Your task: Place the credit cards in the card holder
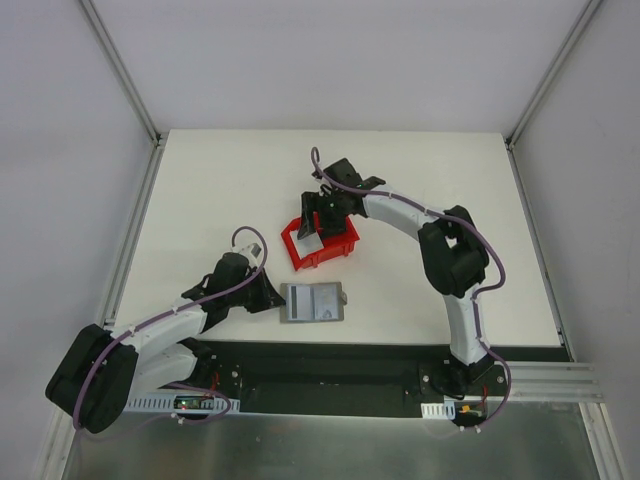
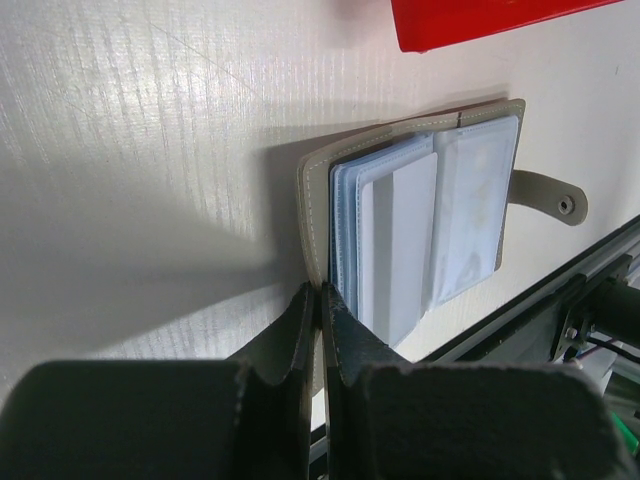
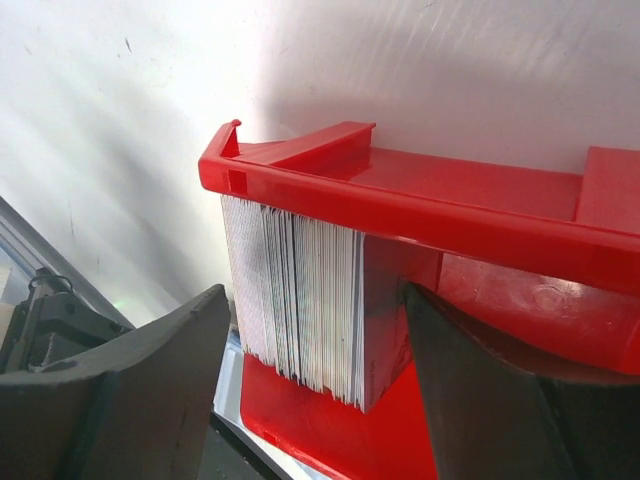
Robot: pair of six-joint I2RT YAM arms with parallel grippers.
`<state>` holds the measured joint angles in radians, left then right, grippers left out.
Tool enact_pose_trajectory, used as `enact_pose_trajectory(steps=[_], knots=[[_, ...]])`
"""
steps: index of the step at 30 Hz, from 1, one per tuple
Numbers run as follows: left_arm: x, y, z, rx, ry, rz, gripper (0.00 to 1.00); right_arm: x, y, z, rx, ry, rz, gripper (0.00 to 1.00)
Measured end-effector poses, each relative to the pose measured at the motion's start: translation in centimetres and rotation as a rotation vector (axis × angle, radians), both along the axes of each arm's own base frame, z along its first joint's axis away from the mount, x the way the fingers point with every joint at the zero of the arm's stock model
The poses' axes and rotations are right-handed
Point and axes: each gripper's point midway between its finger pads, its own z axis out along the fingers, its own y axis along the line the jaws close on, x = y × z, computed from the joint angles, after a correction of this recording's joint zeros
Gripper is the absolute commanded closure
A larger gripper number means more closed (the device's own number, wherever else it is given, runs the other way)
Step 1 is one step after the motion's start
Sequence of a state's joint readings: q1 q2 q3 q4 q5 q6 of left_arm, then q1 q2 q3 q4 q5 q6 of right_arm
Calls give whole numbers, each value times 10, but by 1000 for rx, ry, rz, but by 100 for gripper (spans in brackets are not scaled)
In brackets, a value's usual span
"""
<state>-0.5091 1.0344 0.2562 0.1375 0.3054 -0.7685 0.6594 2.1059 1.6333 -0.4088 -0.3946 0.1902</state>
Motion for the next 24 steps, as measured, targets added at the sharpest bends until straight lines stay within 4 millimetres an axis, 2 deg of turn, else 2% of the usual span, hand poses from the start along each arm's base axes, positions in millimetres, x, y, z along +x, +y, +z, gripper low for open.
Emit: enact_pose_trajectory(steps=[4,9,16,21,24], knots=[[0,0,0,0,-1,-1,100,3,1,3,23,4,0,34],[0,0,0,1,-1,-1,100,4,0,3,38,10,-2,46],[0,0,-1,2,2,-2,100,4,-2,1,38,14,-6,52],[0,0,-1,3,4,-2,100,3,-5,-2,33,22,-10,61],[0,0,-2,4,6,-2,100,4,-6,-1,36,22,-13,62]])
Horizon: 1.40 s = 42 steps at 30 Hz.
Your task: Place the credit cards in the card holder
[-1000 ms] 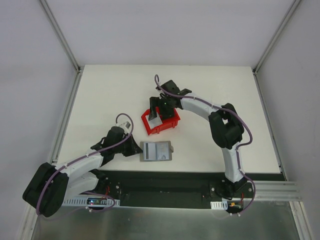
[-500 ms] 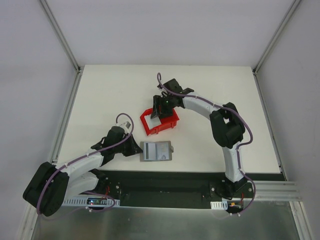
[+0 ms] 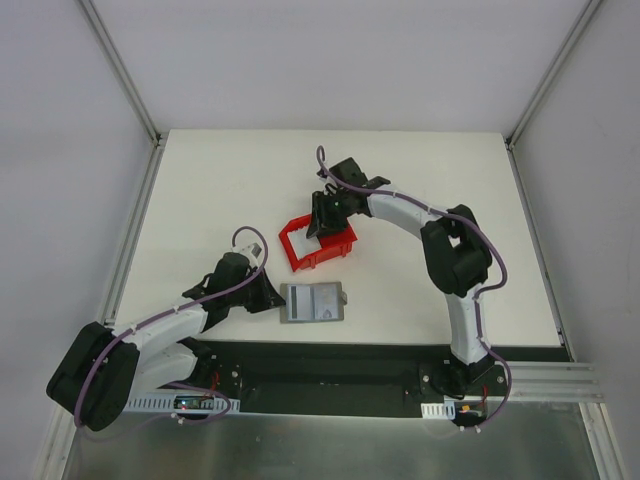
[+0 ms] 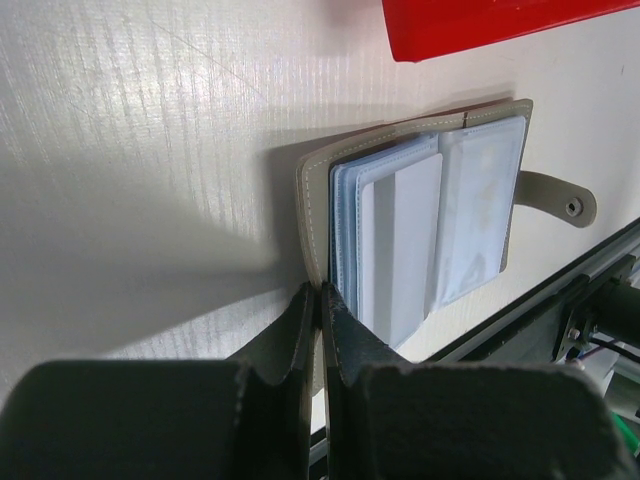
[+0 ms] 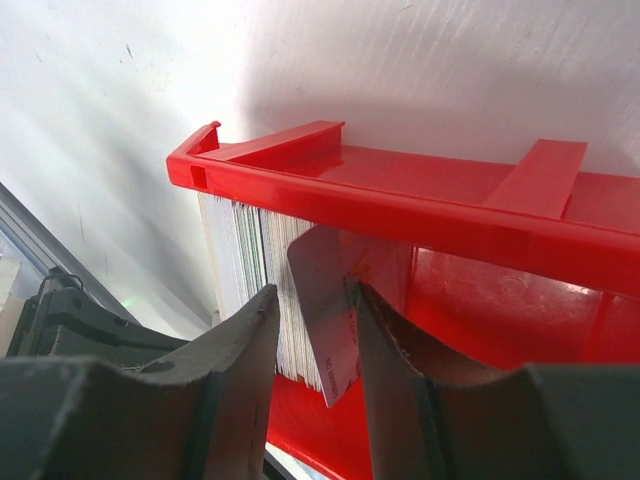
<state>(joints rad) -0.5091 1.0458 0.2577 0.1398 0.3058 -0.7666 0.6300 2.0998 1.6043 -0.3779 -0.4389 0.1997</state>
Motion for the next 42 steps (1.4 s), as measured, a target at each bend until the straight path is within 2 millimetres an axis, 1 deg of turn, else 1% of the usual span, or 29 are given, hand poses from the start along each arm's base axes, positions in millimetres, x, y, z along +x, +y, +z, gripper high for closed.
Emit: enact_pose_trajectory(steps=[5,10,15,18,22,23,30,33,36,40,42], knots=[[1,-1,0,0,0,-1,100,0,0,5,11,-2,2,64],[1,-1,0,0,1,-1,100,0,1,9,20,-8,3,73],[1,-1,-1,2,3,-1,100,2,1,11,25,-10,-1,80],[1,-1,-1,2,4,-1,100,3,0,11,26,-10,-5,86],[1,-1,-1,2,5,-1,100,6,-3,10,18,-16,-14,98],[1,-1,-1,2,5,-1,100,7,-5,9,12,-20,-18,100],[1,-1,-1,2,4,-2,100,10,-18,1,-63,-41,-30,100],[0,-1,-1,-2,5,-5,100,13,-26,1,-107,-69,-37,100],[1,-2,0,-5,-1,-10,100,16,-32,14,-130,-121,-47,100],[-1,-5,3,-19,-4,-29,100,21,-41,41,-150,-204,-69,100],[-1,-7,7,-31,-8,-38,100,22,-43,50,-153,-229,-77,100]])
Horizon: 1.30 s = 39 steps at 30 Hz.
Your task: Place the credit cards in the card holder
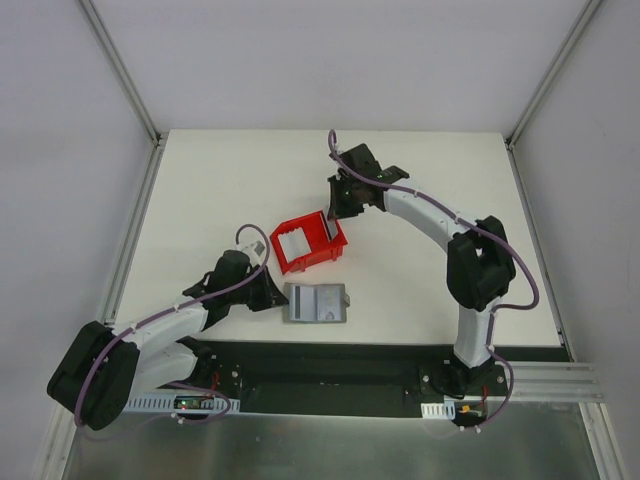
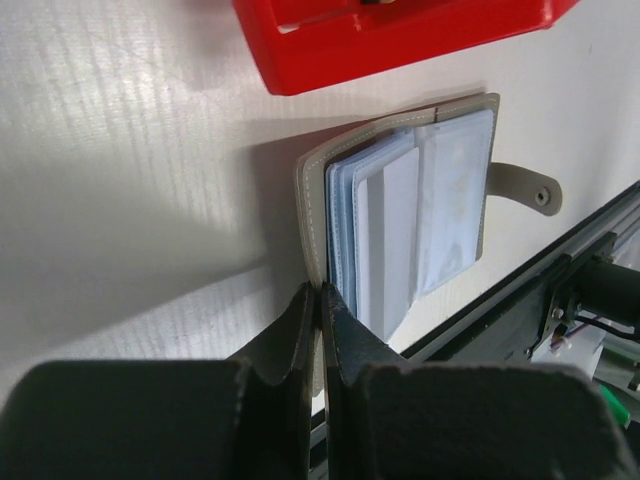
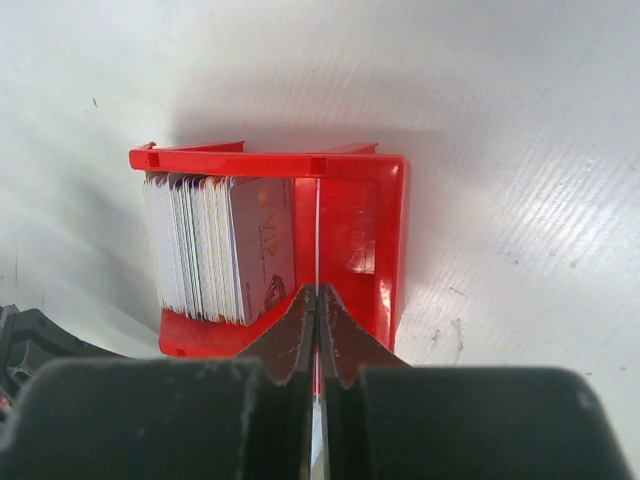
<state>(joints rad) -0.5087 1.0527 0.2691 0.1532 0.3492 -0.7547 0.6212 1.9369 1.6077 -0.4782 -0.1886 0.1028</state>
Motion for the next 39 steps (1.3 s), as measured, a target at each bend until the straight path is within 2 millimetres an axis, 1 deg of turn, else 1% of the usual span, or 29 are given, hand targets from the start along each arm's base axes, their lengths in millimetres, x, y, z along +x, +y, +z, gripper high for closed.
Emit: enact_pose_trajectory(steps=[2,4,11,20,32,39], knots=[[0,-3,4,-12,-2,-12,100,1,-1,5,0,-14,-7,100],[0,-6,7,-24,-4,-30,100,1,-1,6,4,-16,-11,100],[0,-8,5,-15,3,-52,100,-2,-2,-3,6,1,-20,100],[1,-8,5,-11,-3,-58,100,0,-6,-7,-25,-16,-10,100],[2,-8,11,-21,-23,-58,100,4,-26,-15,-130,-50,10,100],[2,-8,10,-20,-21,-58,100,9,-45,-19,-210,-71,4,100]])
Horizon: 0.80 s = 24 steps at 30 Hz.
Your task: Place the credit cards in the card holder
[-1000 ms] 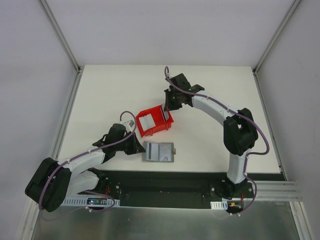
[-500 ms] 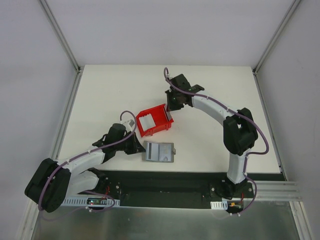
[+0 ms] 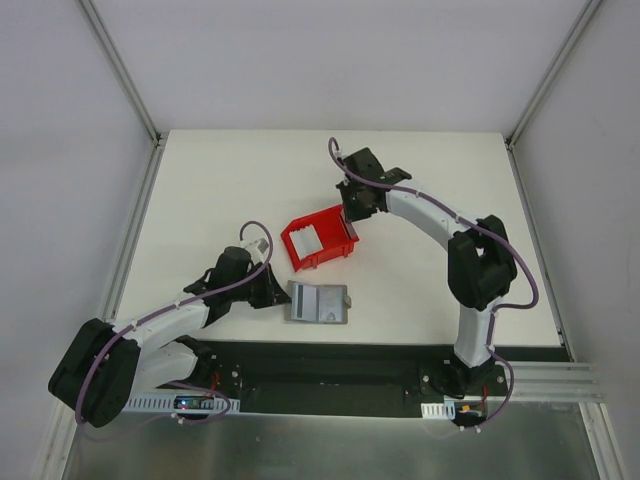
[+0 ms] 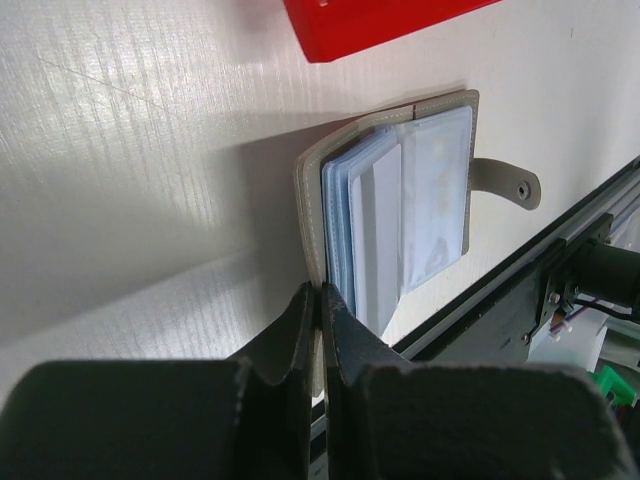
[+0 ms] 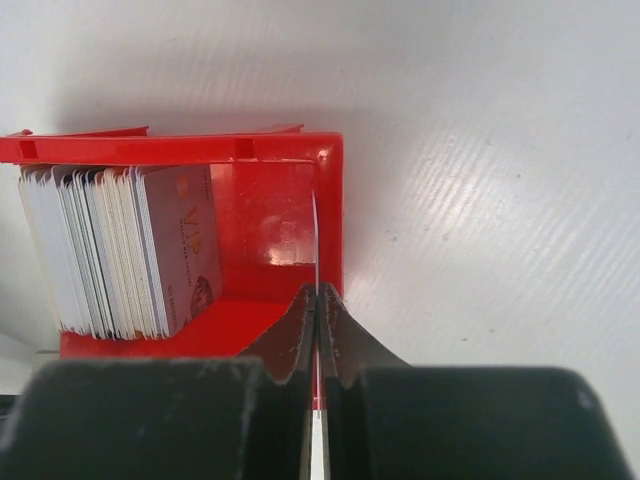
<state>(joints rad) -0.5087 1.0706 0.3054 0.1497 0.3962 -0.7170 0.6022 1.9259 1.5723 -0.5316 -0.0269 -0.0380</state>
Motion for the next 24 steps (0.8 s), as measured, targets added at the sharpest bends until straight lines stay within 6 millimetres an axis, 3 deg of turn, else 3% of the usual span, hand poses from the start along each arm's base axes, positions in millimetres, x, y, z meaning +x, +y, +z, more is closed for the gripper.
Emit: enact_pose_trajectory(steps=[7,12,14,18,20,24], knots=[[0,0,0,0,0,0,100,7,-14,1,-44,-17,2,99],[0,0,0,1,1,1,100,1,-11,7,-4,3,25,100],[0,0,0,1,1,1,100,-2,-7,19,21,-11,34,100],[0,0,0,1,0,1,100,-13,2,63,94,-92,50,99],[0,0,0,1,0,1,100,-28,5,91,160,-156,51,100],[0,0,0,1,1,2,100,-66,15,110,261,-202,50,99]])
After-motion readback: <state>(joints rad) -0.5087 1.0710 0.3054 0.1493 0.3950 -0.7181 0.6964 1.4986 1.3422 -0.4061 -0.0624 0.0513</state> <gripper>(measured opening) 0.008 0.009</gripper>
